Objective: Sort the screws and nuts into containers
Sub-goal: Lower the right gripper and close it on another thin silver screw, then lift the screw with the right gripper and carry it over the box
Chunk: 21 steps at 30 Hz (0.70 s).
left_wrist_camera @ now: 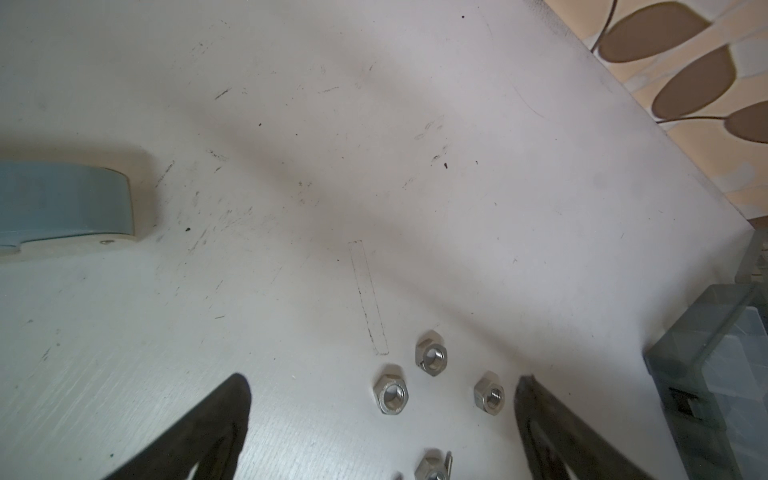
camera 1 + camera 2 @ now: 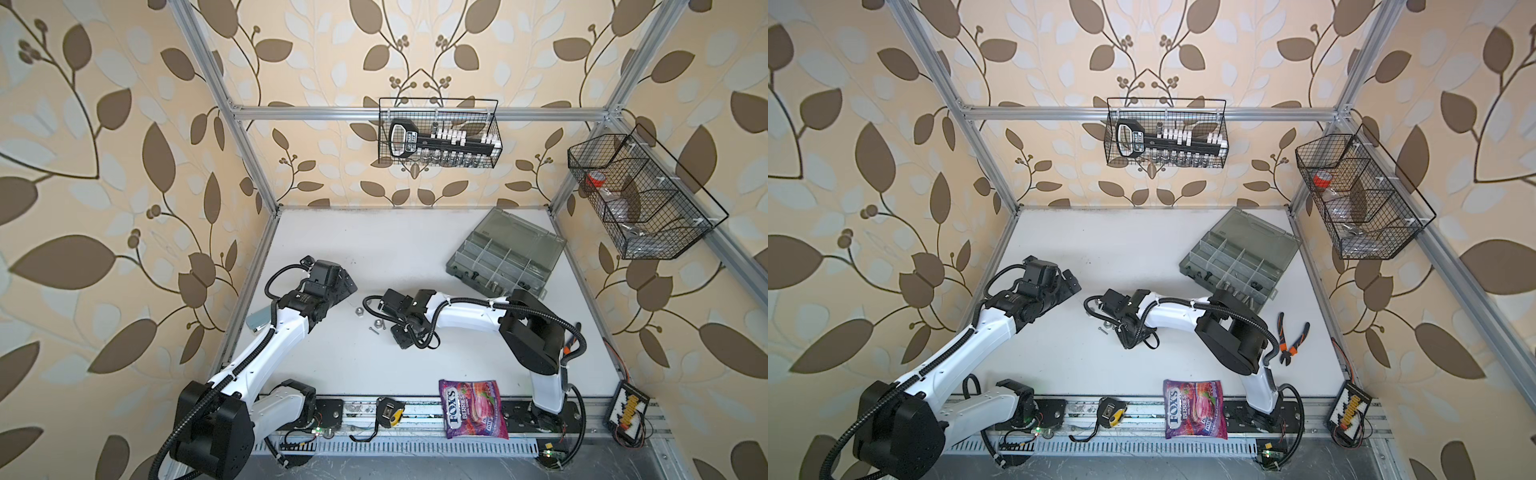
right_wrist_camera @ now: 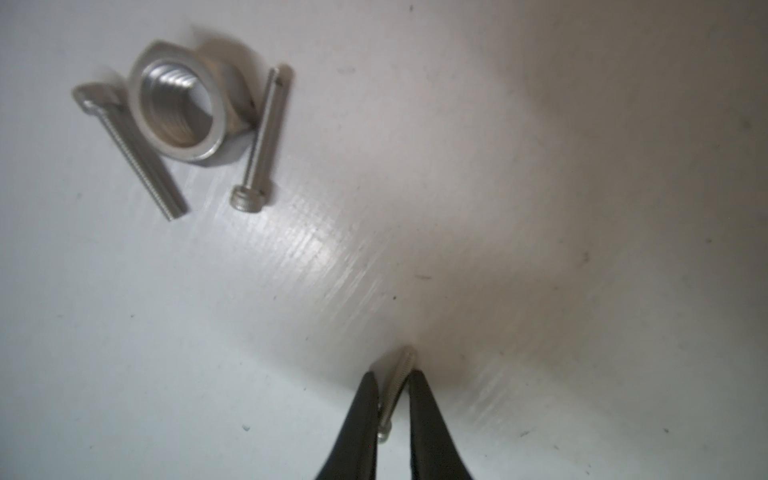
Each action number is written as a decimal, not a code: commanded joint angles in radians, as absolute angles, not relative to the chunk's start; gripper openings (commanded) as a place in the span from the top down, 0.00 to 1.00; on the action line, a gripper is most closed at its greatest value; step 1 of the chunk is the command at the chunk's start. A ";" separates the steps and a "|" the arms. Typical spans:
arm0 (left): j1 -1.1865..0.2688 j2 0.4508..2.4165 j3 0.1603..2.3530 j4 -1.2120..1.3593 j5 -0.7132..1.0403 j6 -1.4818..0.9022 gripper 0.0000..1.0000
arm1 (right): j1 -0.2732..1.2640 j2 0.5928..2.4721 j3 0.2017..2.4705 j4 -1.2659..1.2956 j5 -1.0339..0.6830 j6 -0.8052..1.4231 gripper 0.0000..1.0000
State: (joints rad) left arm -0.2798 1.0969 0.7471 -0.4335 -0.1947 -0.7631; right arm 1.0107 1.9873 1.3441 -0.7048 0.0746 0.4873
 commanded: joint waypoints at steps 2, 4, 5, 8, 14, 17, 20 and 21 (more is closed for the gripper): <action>-0.273 1.097 0.739 -0.437 -0.233 -0.769 0.01 | 1.016 2.019 1.296 -0.767 0.082 0.484 0.92; -0.273 1.097 0.741 -0.436 -0.233 -0.769 0.01 | 1.017 2.025 1.295 -0.763 0.078 0.482 0.96; -0.273 1.098 0.743 -0.436 -0.232 -0.767 0.01 | 1.017 2.028 1.296 -0.761 0.074 0.483 0.99; -0.273 1.099 0.748 -0.438 -0.233 -0.764 0.01 | 1.017 2.025 1.301 -0.758 0.071 0.480 1.00; -0.273 1.107 0.753 -0.439 -0.232 -0.761 0.01 | 1.015 1.997 1.321 -0.758 0.089 0.475 1.00; -0.273 1.112 0.758 -0.439 -0.227 -0.760 0.01 | 1.010 1.968 1.332 -0.758 0.109 0.475 1.00; -0.273 1.115 0.760 -0.440 -0.226 -0.758 0.01 | 0.998 1.926 1.339 -0.757 0.124 0.475 1.00; -0.273 1.117 0.761 -0.437 -0.225 -0.758 0.01 | 0.991 1.914 1.341 -0.756 0.129 0.475 1.00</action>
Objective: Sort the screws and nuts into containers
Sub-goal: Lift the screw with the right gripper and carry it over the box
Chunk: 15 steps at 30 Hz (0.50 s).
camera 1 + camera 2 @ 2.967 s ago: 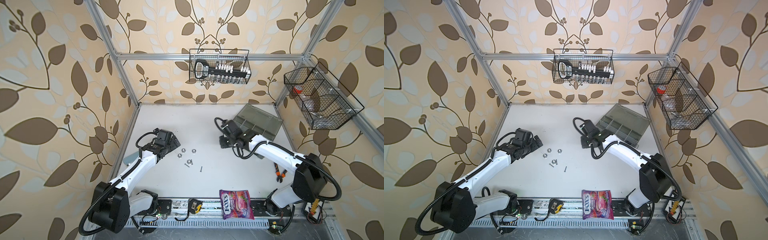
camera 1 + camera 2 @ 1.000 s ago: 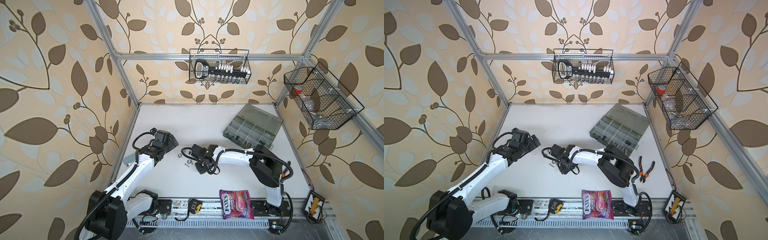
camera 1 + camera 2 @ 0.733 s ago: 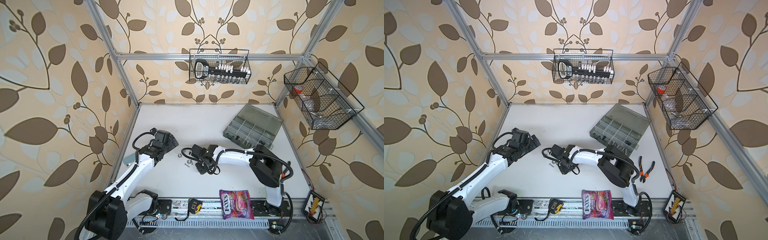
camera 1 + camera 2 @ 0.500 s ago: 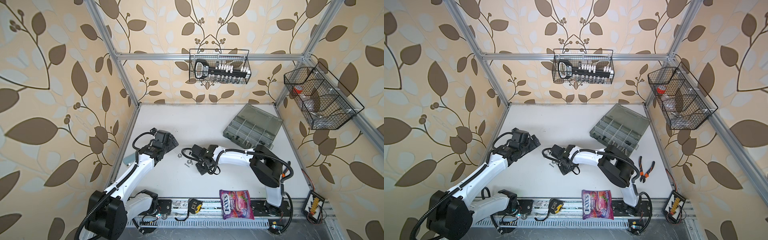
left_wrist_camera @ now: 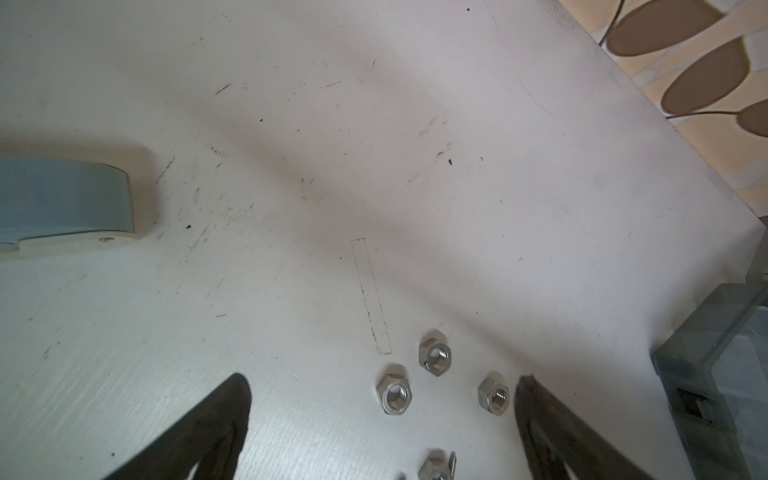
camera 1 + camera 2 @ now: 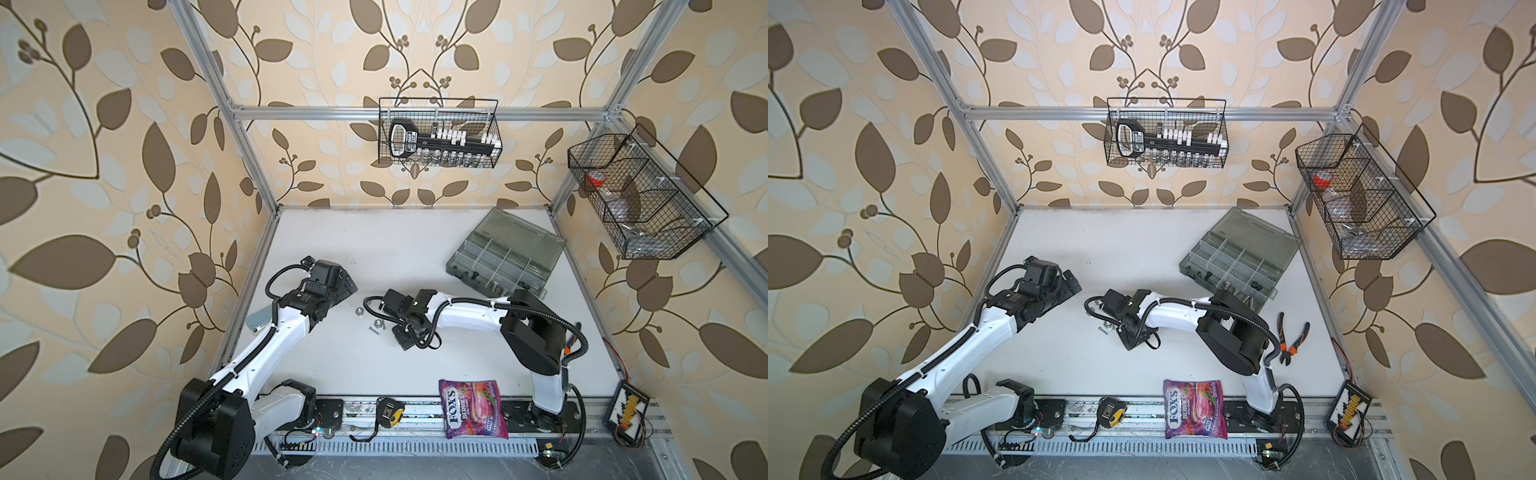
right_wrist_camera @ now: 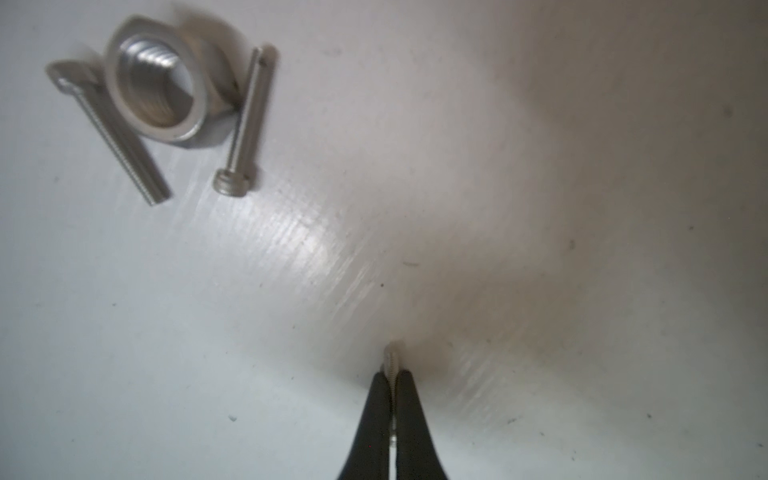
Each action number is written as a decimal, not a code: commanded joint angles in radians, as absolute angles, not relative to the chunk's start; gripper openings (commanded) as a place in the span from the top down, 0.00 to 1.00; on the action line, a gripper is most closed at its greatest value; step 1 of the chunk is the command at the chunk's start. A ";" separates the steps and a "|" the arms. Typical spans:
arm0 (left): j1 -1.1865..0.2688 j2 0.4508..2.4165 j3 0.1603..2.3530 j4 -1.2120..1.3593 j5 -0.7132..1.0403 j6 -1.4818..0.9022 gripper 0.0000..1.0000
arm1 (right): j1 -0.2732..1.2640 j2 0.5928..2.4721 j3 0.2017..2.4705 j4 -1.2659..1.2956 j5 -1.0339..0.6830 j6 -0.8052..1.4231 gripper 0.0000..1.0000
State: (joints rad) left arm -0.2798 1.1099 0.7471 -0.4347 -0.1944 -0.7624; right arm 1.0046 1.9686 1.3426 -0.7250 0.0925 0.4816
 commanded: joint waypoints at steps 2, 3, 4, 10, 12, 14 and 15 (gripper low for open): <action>-0.273 1.118 0.764 -0.437 -0.225 -0.756 0.01 | 0.971 1.877 1.339 -0.755 0.135 0.475 1.00; -0.273 1.118 0.764 -0.438 -0.223 -0.756 0.01 | 0.960 1.861 1.337 -0.754 0.136 0.477 1.00; -0.273 1.120 0.763 -0.436 -0.221 -0.756 0.01 | 0.942 1.844 1.332 -0.753 0.137 0.476 1.00; -0.273 1.127 0.767 -0.436 -0.213 -0.753 0.01 | 0.813 1.734 1.304 -0.753 0.185 0.445 1.00; -0.273 1.130 0.767 -0.435 -0.208 -0.753 0.01 | 0.745 1.700 1.292 -0.754 0.210 0.429 1.00; -0.273 1.132 0.767 -0.433 -0.203 -0.754 0.01 | 0.659 1.667 1.278 -0.755 0.232 0.407 1.00; -0.273 1.132 0.767 -0.434 -0.201 -0.754 0.01 | 0.623 1.651 1.273 -0.753 0.243 0.400 1.00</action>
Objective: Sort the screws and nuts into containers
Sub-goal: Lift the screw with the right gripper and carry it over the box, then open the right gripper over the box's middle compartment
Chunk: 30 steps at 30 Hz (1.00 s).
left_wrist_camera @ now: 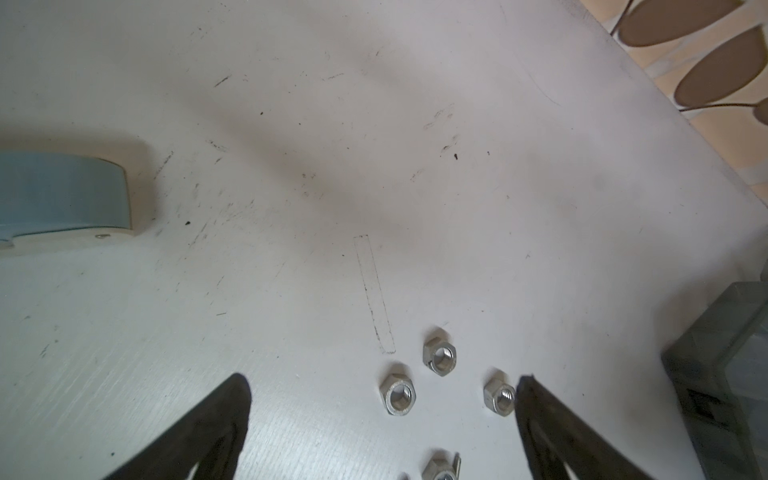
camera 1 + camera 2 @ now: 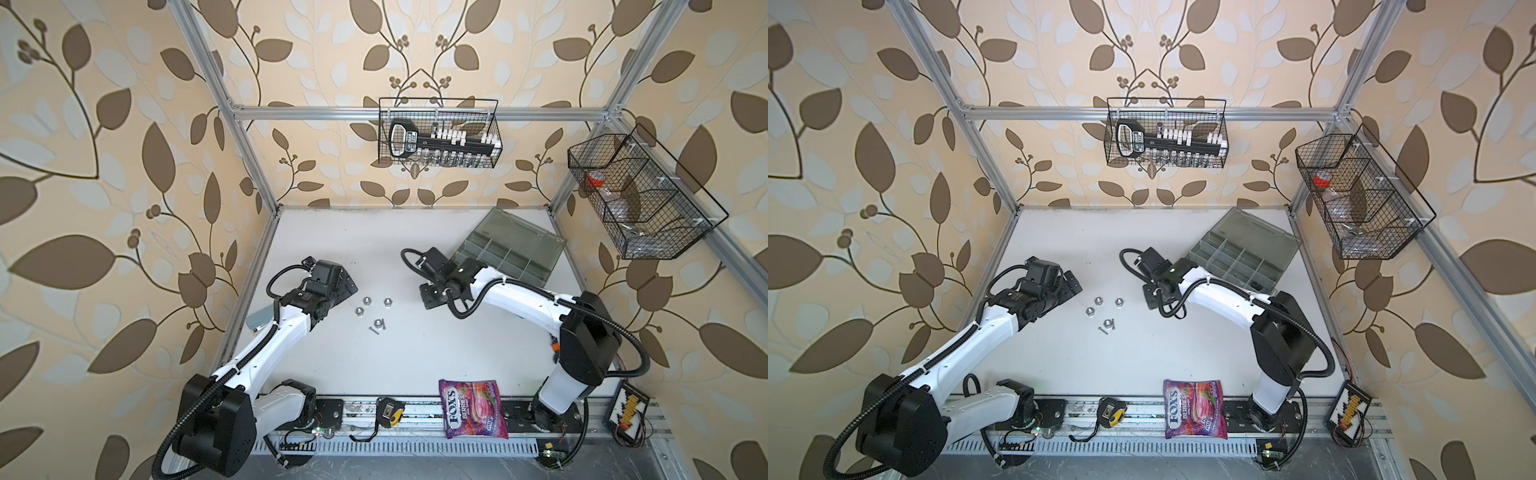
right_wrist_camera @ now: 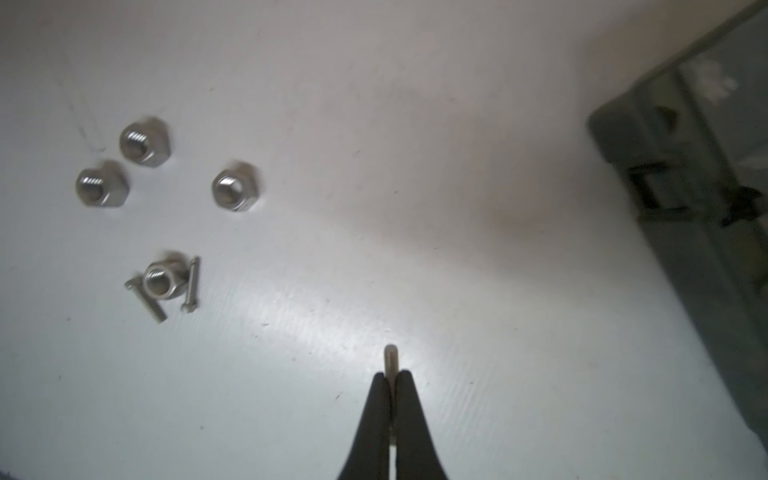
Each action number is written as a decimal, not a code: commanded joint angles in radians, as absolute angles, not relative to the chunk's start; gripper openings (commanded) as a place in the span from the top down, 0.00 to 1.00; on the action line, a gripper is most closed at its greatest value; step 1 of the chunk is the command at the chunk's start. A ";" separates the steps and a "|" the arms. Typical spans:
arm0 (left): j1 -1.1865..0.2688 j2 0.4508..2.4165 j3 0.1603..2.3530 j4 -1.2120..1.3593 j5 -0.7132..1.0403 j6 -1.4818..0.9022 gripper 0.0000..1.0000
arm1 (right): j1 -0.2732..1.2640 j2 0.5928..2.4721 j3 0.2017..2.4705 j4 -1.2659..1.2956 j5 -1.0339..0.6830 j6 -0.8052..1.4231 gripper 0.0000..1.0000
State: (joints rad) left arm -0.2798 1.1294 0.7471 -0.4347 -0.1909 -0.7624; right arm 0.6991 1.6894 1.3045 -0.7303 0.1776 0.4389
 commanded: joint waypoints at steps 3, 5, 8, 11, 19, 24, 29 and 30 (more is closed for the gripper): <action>-0.273 1.133 0.767 -0.433 -0.198 -0.751 0.01 | 0.504 1.602 1.254 -0.731 0.278 0.369 1.00; -0.273 1.136 0.767 -0.433 -0.197 -0.750 0.01 | 0.413 1.577 1.242 -0.698 0.283 0.351 1.00; -0.273 1.141 0.772 -0.430 -0.188 -0.750 0.01 | 0.297 1.560 1.227 -0.646 0.267 0.333 1.00; -0.273 1.143 0.774 -0.430 -0.182 -0.750 0.01 | 0.210 1.564 1.222 -0.610 0.255 0.320 1.00; -0.273 1.141 0.780 -0.437 -0.177 -0.742 0.01 | 0.102 1.625 1.219 -0.571 0.284 0.285 1.00; -0.273 1.141 0.779 -0.437 -0.173 -0.741 0.01 | 0.082 1.663 1.215 -0.563 0.284 0.279 1.00; -0.273 1.143 0.782 -0.436 -0.169 -0.740 0.01 | 0.072 1.699 1.208 -0.552 0.286 0.280 1.00; -0.273 1.143 0.781 -0.438 -0.169 -0.741 0.01 | 0.069 1.706 1.209 -0.549 0.284 0.281 1.00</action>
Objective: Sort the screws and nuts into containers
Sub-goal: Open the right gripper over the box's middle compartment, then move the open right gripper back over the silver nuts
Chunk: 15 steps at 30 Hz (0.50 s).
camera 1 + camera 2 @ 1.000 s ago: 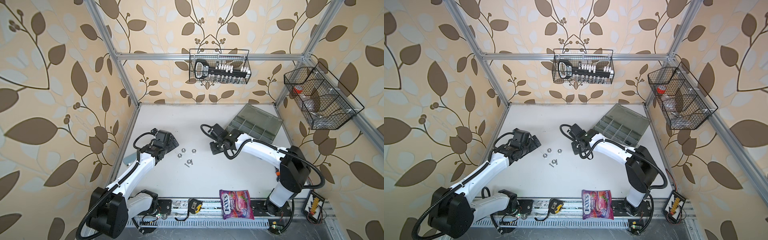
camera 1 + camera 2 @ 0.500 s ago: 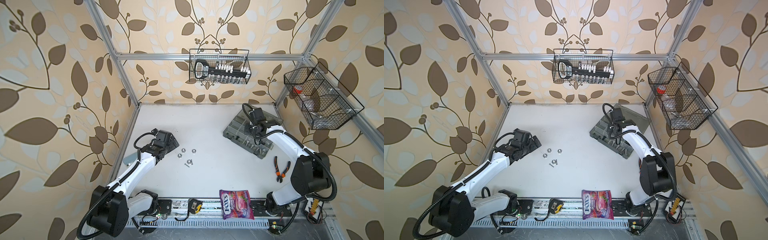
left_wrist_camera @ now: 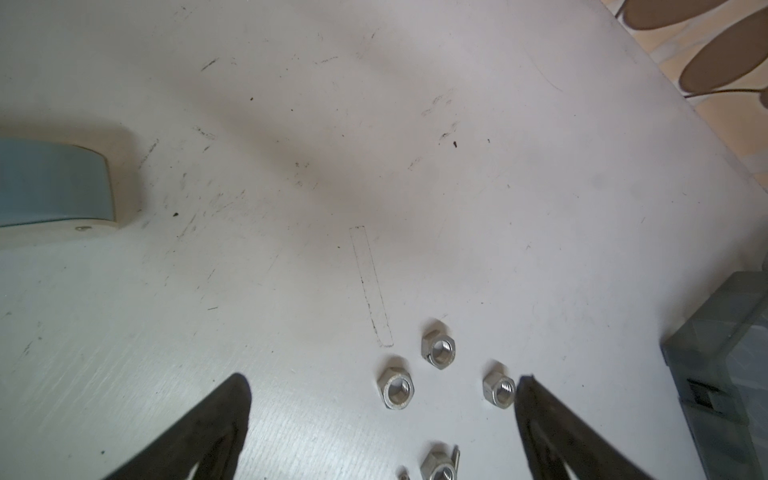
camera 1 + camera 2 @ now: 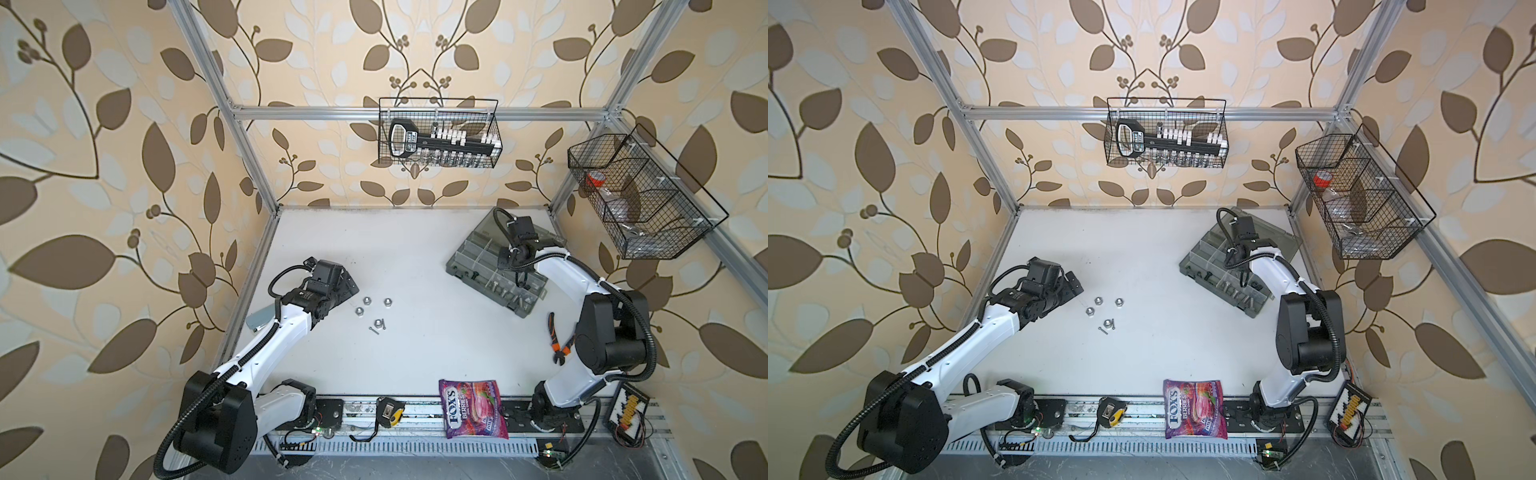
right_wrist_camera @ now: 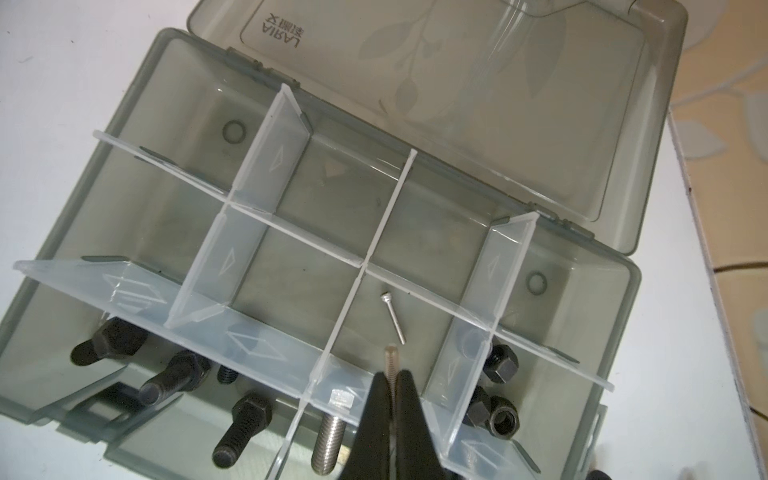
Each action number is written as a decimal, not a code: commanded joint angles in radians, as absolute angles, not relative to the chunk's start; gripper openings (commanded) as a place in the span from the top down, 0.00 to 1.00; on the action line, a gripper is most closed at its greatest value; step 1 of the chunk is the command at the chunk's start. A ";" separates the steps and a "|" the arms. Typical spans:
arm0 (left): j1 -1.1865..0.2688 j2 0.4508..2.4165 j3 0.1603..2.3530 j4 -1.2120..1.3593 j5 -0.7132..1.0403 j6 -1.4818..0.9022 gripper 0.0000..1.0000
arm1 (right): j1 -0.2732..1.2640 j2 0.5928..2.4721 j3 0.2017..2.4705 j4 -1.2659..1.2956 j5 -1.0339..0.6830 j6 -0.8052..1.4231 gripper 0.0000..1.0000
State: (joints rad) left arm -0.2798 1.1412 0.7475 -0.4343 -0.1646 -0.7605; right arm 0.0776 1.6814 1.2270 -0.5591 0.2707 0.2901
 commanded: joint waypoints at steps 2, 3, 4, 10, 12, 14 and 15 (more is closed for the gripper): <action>-0.273 1.141 0.780 -0.440 -0.170 -0.739 0.01 | 0.064 1.721 1.208 -0.546 0.279 0.282 1.00; -0.273 1.141 0.782 -0.439 -0.171 -0.738 0.01 | 0.062 1.725 1.208 -0.543 0.278 0.282 1.00; -0.273 1.141 0.781 -0.441 -0.172 -0.738 0.01 | 0.061 1.731 1.206 -0.542 0.278 0.282 1.00; -0.273 1.147 0.782 -0.439 -0.171 -0.738 0.01 | 0.050 1.764 1.203 -0.532 0.273 0.282 1.00; -0.273 1.147 0.784 -0.439 -0.171 -0.738 0.01 | 0.049 1.770 1.202 -0.534 0.271 0.282 0.93; -0.273 1.147 0.785 -0.440 -0.170 -0.738 0.01 | 0.050 1.770 1.199 -0.533 0.271 0.283 0.87; -0.273 1.147 0.784 -0.441 -0.172 -0.738 0.01 | 0.050 1.770 1.199 -0.533 0.271 0.284 0.82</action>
